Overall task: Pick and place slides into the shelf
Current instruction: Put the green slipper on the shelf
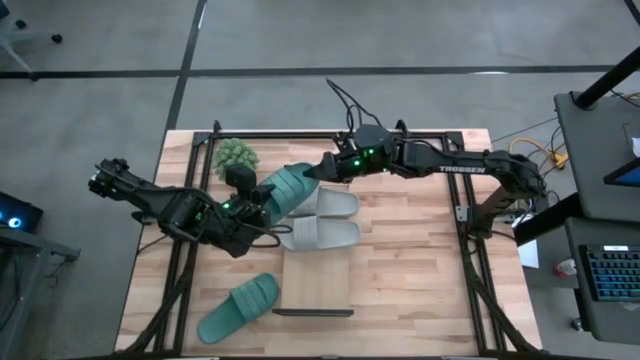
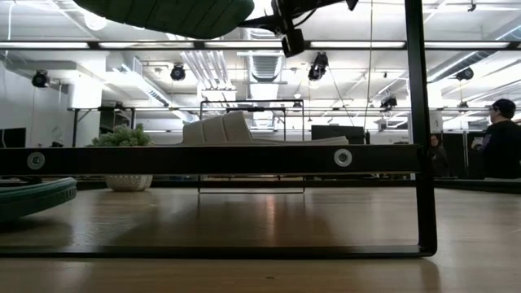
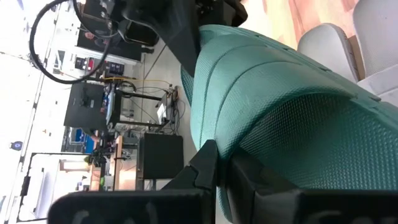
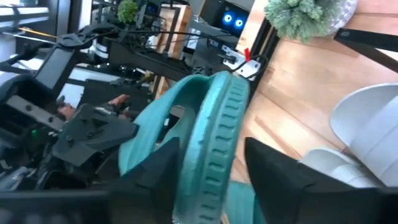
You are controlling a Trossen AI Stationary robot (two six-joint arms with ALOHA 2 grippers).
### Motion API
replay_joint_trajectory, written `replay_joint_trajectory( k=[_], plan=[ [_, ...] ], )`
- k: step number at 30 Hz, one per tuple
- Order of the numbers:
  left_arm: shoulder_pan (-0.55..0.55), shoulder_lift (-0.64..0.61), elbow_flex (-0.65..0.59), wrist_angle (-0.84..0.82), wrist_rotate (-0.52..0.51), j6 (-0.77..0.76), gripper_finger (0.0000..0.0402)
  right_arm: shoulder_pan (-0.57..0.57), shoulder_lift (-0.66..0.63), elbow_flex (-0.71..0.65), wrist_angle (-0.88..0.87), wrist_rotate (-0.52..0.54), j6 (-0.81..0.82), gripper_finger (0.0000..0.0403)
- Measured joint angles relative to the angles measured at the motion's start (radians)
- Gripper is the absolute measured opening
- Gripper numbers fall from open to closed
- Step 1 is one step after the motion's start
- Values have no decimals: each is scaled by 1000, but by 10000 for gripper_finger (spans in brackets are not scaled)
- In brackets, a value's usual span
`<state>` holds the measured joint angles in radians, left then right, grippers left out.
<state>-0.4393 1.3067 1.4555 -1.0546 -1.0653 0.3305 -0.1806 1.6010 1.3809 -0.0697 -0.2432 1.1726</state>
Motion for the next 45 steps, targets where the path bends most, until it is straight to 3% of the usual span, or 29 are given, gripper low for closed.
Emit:
replay_joint_trajectory(
  k=[6,9,18,28,39,45],
  plan=[
    [1,0,0,0,-3,2,0,-1,8,0,-1,3,5,67],
    [1,0,0,0,-3,2,0,-1,10,-1,-2,11,-2,40],
    [1,-2,0,2,-1,-120,39,-1,10,-1,0,11,-7,41],
    [2,-36,0,71,-9,-300,137,-1,9,-1,2,27,-25,40],
    [7,-91,92,230,-238,-299,216,-2,4,-1,-12,84,-41,40],
    [9,-127,114,283,-252,-299,223,-1,2,-3,-19,134,-51,40]
  ],
)
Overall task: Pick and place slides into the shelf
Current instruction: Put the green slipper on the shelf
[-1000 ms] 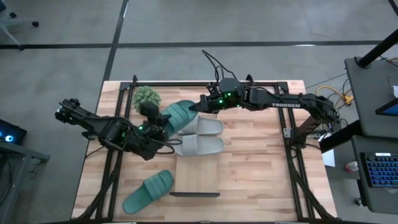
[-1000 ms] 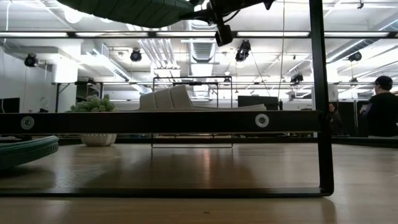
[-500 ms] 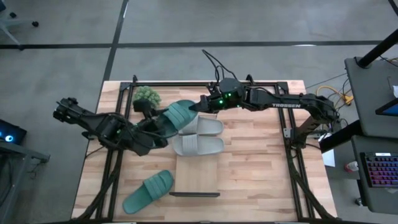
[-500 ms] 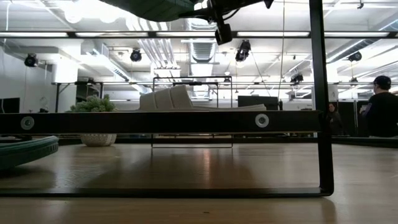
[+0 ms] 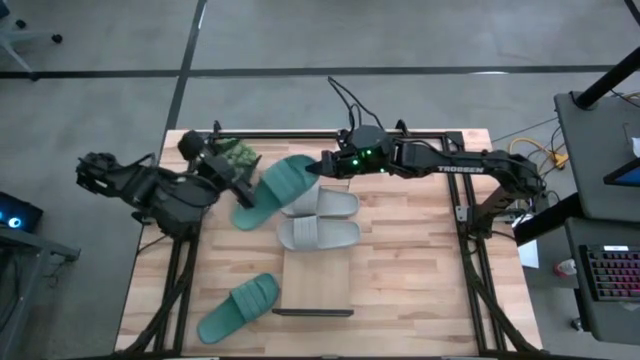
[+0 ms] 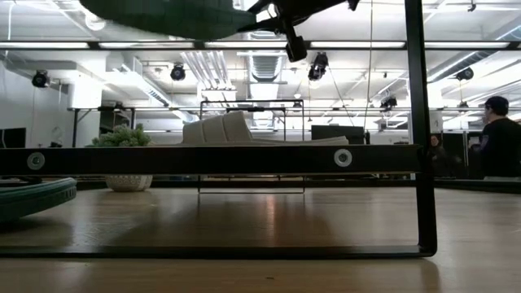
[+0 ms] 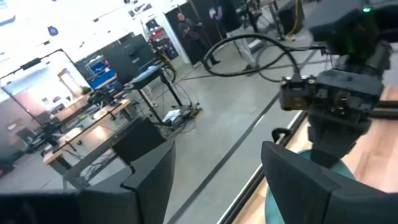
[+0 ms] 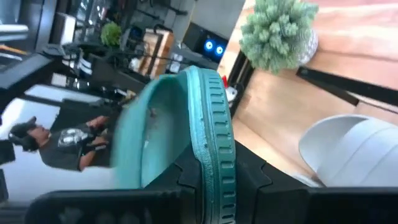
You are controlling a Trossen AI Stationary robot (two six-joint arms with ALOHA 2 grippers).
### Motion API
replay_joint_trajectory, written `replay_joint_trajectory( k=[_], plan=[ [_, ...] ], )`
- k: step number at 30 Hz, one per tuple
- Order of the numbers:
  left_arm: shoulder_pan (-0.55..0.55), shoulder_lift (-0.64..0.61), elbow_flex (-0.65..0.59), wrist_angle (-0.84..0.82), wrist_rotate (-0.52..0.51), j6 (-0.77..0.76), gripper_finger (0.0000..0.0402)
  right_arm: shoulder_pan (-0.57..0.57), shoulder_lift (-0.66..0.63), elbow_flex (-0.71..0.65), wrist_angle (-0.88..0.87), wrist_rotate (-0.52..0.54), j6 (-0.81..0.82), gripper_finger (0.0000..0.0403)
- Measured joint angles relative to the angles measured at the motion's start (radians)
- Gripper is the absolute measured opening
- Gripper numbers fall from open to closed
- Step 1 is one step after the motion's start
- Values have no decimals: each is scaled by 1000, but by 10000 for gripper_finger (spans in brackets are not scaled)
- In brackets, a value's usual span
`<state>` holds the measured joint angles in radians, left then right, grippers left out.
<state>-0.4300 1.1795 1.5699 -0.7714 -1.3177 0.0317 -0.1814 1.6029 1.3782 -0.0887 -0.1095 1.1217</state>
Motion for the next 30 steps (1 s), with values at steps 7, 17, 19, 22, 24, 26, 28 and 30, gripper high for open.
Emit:
replay_joint_trajectory(
  k=[7,17,19,22,24,26,28,30],
  plan=[
    [1,-19,-6,4,-6,1,224,17,-6,1,-7,94,2,40],
    [1,-32,-6,5,-23,1,224,106,-10,-1,-7,204,50,40],
    [1,-43,-6,5,-24,1,224,128,-10,-2,-14,241,59,40],
    [1,-60,-6,5,-24,1,224,160,-12,-12,-11,295,91,40],
    [1,-71,-6,4,-24,1,224,180,-13,-19,-11,323,110,40],
    [1,-82,-6,4,-24,1,224,201,-19,-34,-12,354,132,40],
    [1,-94,-6,3,-24,7,224,222,-30,-57,-11,390,161,40],
    [1,-104,-7,2,-24,14,224,244,-45,-84,-12,432,192,40]
  ],
)
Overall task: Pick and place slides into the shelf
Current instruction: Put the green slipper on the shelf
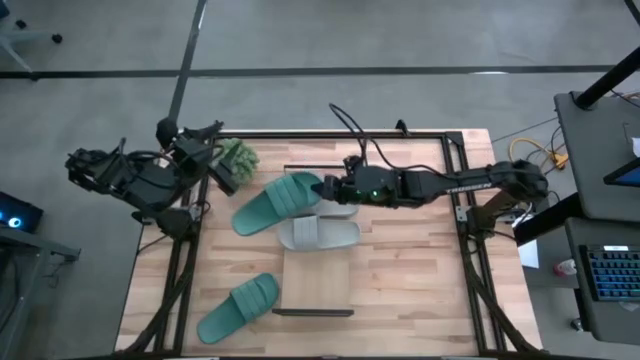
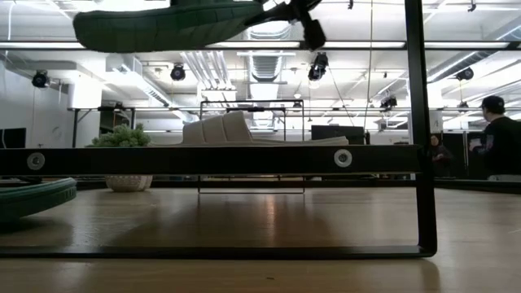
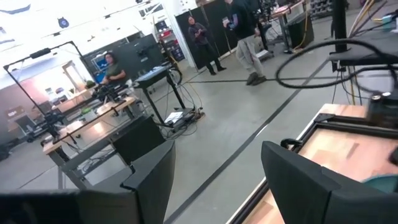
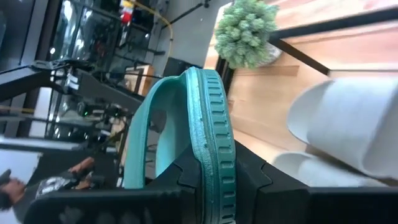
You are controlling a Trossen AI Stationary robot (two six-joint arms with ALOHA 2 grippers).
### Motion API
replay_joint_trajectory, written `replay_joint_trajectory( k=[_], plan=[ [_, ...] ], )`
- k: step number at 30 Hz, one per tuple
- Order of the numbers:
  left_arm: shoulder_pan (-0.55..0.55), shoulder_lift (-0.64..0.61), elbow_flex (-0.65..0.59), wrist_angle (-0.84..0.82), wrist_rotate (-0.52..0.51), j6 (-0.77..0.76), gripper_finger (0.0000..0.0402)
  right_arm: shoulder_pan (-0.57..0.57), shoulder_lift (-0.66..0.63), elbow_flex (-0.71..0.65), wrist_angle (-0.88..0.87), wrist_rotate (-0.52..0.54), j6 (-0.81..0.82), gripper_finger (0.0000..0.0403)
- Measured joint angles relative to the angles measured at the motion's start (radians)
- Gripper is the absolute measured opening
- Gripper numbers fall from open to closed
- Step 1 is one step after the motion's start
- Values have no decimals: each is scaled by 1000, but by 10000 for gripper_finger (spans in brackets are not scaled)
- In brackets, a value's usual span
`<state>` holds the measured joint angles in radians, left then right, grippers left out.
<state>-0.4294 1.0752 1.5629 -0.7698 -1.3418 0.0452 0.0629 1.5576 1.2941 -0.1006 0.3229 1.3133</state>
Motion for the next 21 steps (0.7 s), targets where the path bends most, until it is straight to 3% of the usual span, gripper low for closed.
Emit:
replay_joint_trajectory(
  k=[14,21],
  plan=[
    [0,-14,-14,-3,1,112,224,144,-154,-211,22,298,215,40],
    [0,-9,-14,2,2,146,224,211,-156,-312,199,421,288,40]
  ],
)
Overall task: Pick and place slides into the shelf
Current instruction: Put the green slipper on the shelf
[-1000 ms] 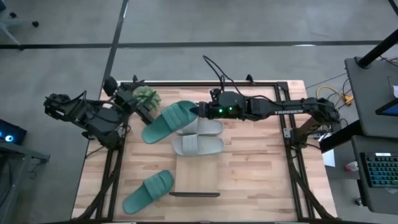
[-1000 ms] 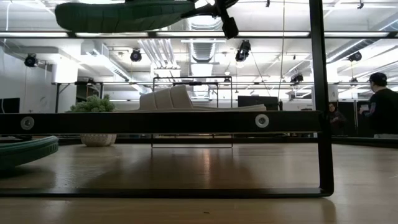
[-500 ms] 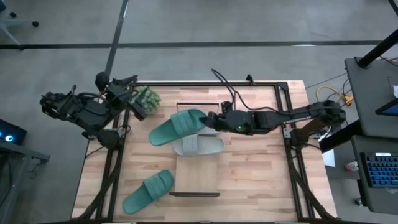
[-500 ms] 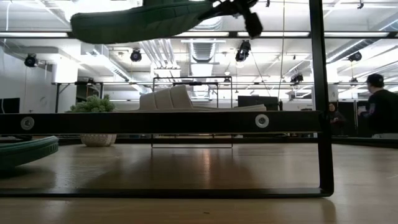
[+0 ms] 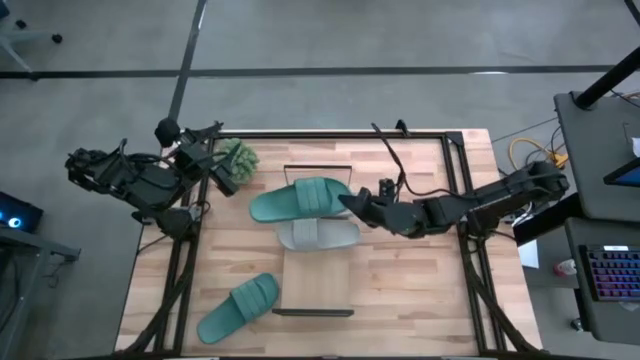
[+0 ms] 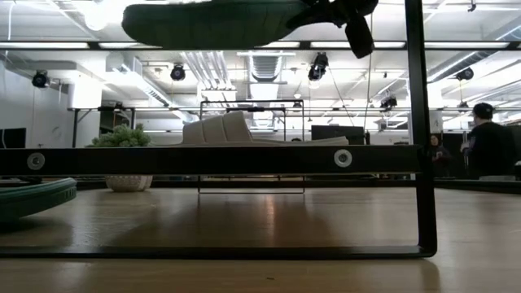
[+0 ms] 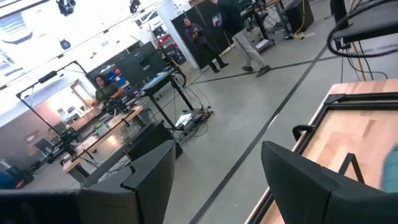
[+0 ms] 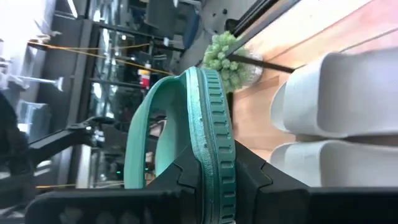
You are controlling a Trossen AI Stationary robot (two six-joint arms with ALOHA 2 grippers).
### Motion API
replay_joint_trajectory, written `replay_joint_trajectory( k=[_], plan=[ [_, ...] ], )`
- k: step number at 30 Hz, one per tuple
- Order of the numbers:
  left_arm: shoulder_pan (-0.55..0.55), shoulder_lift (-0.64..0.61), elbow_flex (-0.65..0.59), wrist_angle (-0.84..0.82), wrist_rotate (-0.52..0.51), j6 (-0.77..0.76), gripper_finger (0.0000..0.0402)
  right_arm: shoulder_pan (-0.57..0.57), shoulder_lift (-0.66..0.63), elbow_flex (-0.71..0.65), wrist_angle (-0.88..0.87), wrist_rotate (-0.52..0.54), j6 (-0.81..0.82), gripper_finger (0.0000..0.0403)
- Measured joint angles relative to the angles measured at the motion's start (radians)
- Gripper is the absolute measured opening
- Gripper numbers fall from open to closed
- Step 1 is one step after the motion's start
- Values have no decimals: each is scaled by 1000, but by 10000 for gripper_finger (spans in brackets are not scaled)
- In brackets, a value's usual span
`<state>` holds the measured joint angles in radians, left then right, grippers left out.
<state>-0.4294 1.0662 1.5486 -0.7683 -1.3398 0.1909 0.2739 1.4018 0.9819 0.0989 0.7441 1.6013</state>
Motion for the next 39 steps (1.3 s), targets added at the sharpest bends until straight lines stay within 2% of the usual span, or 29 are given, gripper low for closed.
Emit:
replay_joint_trajectory(
  k=[17,29,39],
  plan=[
    [5,-30,4,1,-3,32,224,182,80,-26,8,184,220,40],
    [5,-33,4,3,-4,33,224,262,174,-35,6,202,386,40],
    [5,-33,5,5,-4,33,224,357,212,-23,-85,257,555,40]
  ],
)
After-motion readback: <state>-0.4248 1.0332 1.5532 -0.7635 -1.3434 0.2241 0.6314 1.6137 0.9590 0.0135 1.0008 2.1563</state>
